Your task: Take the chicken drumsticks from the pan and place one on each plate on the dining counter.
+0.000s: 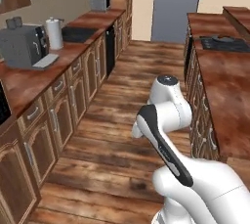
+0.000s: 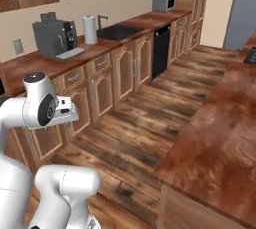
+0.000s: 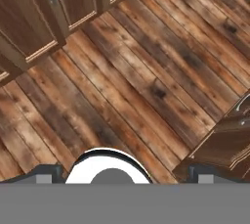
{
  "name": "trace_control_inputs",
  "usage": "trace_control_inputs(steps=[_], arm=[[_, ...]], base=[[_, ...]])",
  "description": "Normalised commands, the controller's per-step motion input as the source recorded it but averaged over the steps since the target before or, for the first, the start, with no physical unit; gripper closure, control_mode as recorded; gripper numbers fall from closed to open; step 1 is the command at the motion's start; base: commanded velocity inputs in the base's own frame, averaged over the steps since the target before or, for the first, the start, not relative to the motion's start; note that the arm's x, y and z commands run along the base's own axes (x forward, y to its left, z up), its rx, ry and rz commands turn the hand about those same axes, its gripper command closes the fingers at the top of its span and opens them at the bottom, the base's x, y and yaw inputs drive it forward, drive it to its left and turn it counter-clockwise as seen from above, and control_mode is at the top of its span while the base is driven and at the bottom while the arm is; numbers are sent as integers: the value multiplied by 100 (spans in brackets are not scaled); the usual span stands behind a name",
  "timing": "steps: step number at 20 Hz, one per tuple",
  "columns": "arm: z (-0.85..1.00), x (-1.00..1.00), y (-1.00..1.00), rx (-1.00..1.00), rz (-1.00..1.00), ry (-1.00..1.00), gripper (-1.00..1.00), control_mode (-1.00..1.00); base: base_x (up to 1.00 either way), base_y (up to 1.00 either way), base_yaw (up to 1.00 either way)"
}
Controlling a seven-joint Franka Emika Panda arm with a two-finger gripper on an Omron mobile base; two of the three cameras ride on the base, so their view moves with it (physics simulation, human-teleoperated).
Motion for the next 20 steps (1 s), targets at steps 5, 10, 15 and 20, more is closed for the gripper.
trace_control_inputs(steps=[5, 10, 15, 20], arm=[[0, 0, 0, 0, 0, 0, -100, 100], [0, 0, 0, 0, 0, 0, -100, 100], [0, 0, 0, 0, 0, 0, -100, 100], [0, 0, 0, 0, 0, 0, -100, 100]], base=[[95, 52, -50], [96, 52, -49], [96, 51, -50], [96, 51, -50]])
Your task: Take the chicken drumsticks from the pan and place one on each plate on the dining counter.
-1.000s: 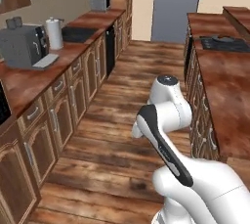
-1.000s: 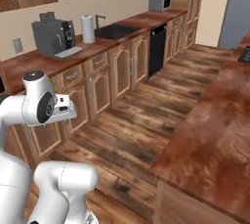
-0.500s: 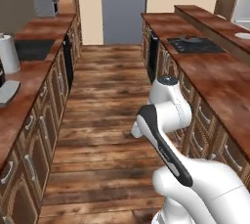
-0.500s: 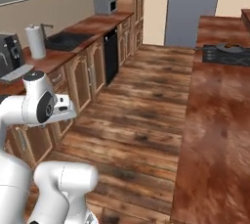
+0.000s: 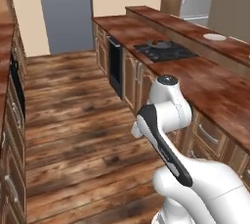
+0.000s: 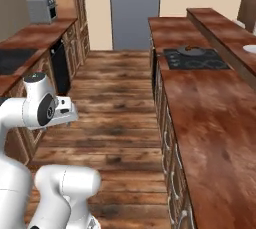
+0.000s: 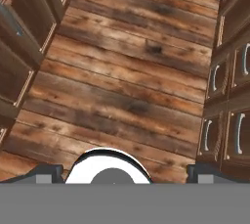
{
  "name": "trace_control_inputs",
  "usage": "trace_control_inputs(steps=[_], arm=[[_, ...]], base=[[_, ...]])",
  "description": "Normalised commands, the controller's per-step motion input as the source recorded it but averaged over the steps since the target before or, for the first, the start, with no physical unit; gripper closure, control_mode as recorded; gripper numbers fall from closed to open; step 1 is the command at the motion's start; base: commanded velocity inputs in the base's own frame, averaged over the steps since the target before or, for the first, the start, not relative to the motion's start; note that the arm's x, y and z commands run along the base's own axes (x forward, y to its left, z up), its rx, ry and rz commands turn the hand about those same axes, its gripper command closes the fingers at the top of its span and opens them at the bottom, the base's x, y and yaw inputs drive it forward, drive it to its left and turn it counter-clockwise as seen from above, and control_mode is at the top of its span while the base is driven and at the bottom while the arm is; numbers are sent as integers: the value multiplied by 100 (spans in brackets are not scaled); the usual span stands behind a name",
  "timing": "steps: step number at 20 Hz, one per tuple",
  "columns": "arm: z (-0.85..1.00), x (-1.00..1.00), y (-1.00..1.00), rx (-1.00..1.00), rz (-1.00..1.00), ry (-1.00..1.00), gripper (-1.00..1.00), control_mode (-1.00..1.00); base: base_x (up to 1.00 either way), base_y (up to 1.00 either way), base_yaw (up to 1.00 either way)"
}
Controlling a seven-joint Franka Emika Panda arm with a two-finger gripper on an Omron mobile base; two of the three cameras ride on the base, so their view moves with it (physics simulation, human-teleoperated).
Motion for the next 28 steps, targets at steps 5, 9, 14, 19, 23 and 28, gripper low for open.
trace_control_inputs(steps=[5, 9, 14, 19, 23, 28], arm=[[0, 0, 0, 0, 0, 0, -100, 100], [0, 0, 0, 0, 0, 0, -100, 100], [0, 0, 0, 0, 0, 0, -100, 100], [0, 0, 0, 0, 0, 0, -100, 100], [0, 0, 0, 0, 0, 0, -100, 100], [0, 0, 0, 0, 0, 0, -100, 100]], base=[[95, 52, -50], [93, 52, -52], [92, 52, -54], [82, 56, -55], [65, 62, -57], [59, 59, -65]])
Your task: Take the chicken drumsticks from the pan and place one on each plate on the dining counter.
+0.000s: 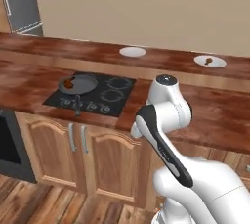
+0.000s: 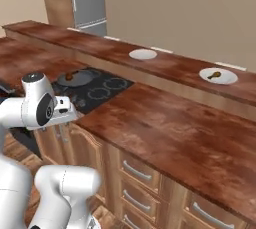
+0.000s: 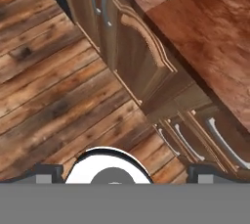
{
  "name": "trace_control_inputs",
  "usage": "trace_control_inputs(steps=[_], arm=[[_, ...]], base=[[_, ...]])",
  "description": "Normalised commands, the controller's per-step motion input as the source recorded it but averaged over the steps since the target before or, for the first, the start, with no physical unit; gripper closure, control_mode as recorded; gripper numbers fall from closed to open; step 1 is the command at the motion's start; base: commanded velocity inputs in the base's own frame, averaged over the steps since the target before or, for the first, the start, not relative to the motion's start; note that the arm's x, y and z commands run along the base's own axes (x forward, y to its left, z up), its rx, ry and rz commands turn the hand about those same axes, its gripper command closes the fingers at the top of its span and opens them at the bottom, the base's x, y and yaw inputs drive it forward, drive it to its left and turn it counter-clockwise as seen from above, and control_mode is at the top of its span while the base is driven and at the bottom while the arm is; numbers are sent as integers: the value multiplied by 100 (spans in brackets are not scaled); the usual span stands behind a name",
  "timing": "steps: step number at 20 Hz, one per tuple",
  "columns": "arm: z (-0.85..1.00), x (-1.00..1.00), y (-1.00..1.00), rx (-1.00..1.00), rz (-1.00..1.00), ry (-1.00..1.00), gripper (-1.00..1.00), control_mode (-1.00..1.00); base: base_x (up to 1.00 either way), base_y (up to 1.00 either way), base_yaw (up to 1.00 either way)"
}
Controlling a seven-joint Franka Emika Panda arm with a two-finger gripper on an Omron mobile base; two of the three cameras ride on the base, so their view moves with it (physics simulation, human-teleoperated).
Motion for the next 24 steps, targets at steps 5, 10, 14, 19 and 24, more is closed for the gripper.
trace_control_inputs(steps=[5, 10, 14, 19, 24], arm=[[0, 0, 0, 0, 0, 0, -100, 100], [0, 0, 0, 0, 0, 0, -100, 100], [0, 0, 0, 0, 0, 0, -100, 100], [0, 0, 0, 0, 0, 0, -100, 100], [0, 0, 0, 0, 0, 0, -100, 100]], base=[[38, 65, -65], [11, 76, -56], [0, 86, -45], [-15, 95, -30], [-21, 99, -21]])
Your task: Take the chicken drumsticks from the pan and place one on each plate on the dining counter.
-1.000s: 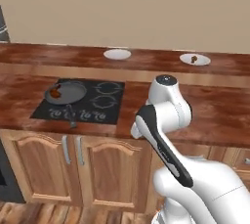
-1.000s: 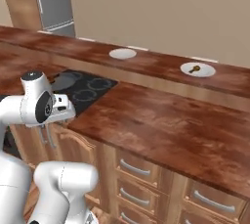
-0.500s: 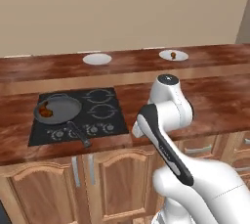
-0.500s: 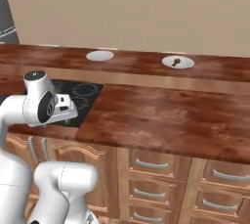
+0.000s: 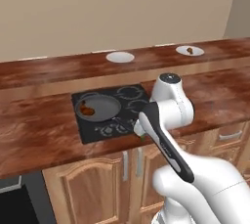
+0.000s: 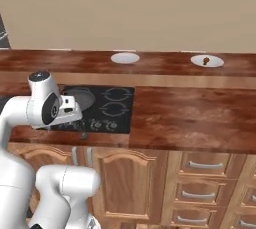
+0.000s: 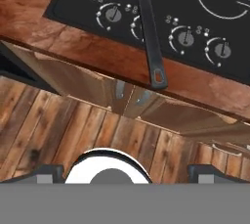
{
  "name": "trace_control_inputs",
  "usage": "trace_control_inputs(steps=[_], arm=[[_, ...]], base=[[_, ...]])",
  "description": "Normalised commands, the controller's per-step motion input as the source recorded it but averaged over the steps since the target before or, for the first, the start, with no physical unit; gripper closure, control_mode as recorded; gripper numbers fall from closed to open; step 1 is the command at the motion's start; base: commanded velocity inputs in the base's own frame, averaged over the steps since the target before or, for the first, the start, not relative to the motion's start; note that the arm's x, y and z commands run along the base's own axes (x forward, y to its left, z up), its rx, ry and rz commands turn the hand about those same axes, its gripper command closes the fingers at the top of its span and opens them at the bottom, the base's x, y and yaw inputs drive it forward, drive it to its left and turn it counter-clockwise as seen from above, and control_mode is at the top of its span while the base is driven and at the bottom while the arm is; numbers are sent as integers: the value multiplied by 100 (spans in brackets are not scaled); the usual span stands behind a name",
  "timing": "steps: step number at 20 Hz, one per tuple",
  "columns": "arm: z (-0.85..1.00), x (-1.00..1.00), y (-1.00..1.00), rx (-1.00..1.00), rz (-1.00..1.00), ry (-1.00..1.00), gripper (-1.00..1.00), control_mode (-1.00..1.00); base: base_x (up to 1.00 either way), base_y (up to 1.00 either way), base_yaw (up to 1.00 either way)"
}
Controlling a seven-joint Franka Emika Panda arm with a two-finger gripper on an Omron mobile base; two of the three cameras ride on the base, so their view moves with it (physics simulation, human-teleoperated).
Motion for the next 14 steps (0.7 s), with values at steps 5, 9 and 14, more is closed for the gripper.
trace_control_inputs(steps=[5, 9, 14], arm=[[0, 0, 0, 0, 0, 0, -100, 100], [0, 0, 0, 0, 0, 0, -100, 100], [0, 0, 0, 0, 0, 0, -100, 100]], base=[[7, 99, -12], [41, 73, -10], [64, 44, -13]])
